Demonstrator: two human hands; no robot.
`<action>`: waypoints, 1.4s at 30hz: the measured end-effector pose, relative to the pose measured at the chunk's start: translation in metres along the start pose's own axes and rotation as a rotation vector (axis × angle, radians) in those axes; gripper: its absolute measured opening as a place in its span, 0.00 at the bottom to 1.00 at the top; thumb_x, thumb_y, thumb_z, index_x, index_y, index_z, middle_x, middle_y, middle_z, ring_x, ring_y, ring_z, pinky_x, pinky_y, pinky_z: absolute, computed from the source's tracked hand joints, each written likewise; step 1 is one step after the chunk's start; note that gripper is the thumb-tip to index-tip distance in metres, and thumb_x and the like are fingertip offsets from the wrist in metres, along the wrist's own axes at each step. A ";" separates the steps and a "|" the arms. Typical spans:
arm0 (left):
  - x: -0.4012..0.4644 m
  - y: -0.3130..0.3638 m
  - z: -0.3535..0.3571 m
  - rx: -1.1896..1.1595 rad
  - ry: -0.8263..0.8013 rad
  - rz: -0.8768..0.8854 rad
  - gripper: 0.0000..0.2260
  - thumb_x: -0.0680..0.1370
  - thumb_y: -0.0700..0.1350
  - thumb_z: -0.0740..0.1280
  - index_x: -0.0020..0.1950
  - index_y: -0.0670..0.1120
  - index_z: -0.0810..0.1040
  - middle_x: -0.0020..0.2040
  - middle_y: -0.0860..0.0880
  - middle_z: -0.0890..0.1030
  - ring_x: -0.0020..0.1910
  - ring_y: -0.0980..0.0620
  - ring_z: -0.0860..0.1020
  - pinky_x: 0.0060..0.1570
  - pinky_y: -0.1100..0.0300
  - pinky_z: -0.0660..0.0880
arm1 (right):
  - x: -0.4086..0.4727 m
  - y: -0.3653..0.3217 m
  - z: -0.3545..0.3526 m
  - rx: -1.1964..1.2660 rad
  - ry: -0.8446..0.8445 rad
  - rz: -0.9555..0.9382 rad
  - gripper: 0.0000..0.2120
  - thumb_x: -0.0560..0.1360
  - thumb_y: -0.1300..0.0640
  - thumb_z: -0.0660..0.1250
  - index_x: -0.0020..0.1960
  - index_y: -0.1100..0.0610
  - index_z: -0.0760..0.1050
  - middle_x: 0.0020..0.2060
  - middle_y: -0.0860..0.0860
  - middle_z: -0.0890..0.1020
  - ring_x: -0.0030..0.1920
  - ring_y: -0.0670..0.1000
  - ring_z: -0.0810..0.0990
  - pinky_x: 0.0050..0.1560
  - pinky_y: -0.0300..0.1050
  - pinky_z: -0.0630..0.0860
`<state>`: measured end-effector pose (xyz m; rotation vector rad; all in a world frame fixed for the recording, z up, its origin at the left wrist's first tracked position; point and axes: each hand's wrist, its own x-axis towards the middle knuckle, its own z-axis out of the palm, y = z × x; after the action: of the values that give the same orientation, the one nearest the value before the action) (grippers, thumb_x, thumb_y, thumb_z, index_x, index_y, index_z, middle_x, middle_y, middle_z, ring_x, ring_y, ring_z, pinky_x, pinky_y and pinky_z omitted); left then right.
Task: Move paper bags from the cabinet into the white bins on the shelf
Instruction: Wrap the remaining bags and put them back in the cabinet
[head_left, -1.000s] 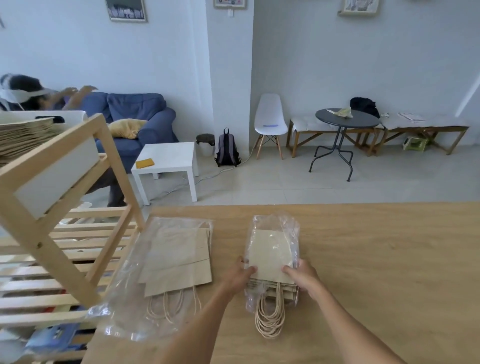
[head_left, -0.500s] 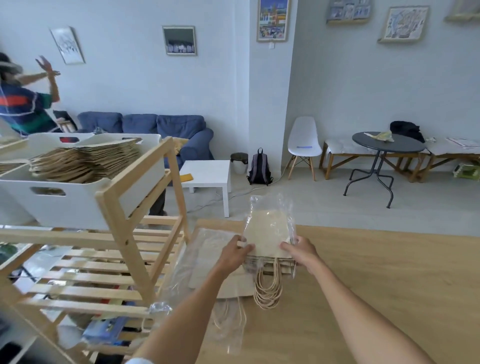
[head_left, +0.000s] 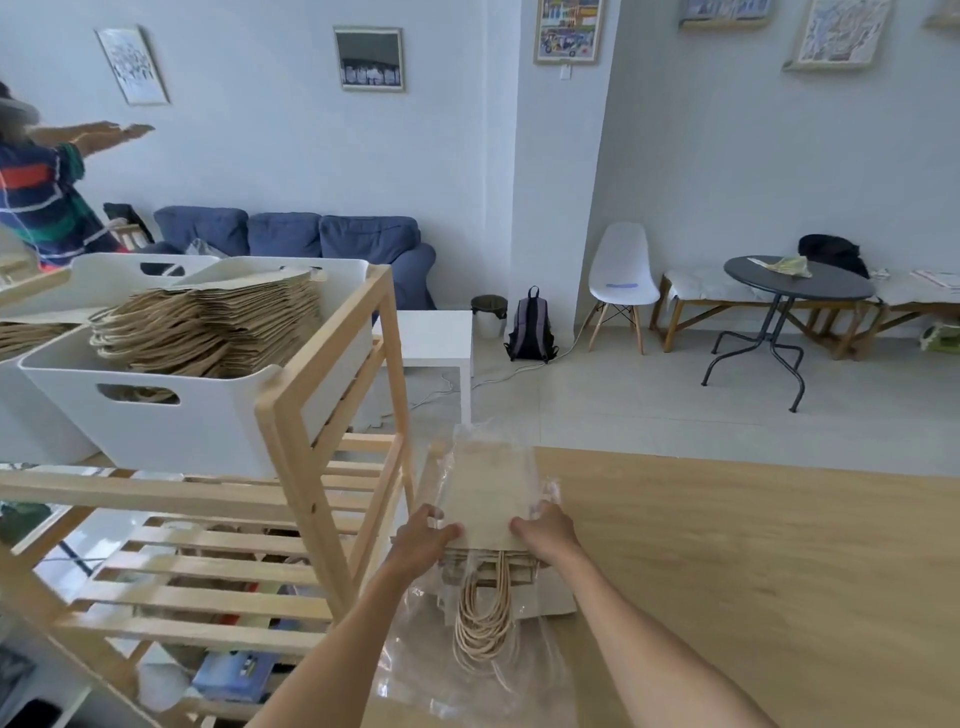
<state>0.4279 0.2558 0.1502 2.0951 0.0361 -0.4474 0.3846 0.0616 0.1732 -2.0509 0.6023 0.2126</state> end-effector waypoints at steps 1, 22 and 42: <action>0.001 -0.004 0.002 0.021 -0.019 -0.004 0.18 0.73 0.55 0.71 0.57 0.46 0.73 0.56 0.44 0.80 0.45 0.49 0.81 0.44 0.56 0.77 | 0.004 0.005 0.004 -0.017 -0.010 0.021 0.19 0.75 0.53 0.67 0.64 0.59 0.76 0.62 0.56 0.81 0.60 0.57 0.80 0.57 0.43 0.76; 0.037 -0.035 0.002 0.030 -0.032 -0.239 0.53 0.59 0.75 0.70 0.69 0.37 0.69 0.60 0.41 0.79 0.59 0.42 0.78 0.60 0.47 0.76 | 0.038 0.045 0.016 0.010 0.011 0.331 0.48 0.66 0.39 0.75 0.77 0.61 0.62 0.75 0.59 0.67 0.73 0.60 0.69 0.69 0.54 0.71; 0.042 -0.035 -0.011 -0.319 -0.417 -0.312 0.34 0.62 0.56 0.82 0.62 0.41 0.78 0.53 0.40 0.85 0.50 0.40 0.84 0.51 0.46 0.82 | 0.042 0.049 0.016 0.283 -0.096 0.382 0.37 0.70 0.42 0.74 0.74 0.57 0.70 0.75 0.56 0.70 0.74 0.59 0.67 0.72 0.54 0.64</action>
<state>0.4630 0.2770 0.1132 1.6540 0.1792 -0.9923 0.3982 0.0400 0.1115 -1.6329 0.9082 0.4211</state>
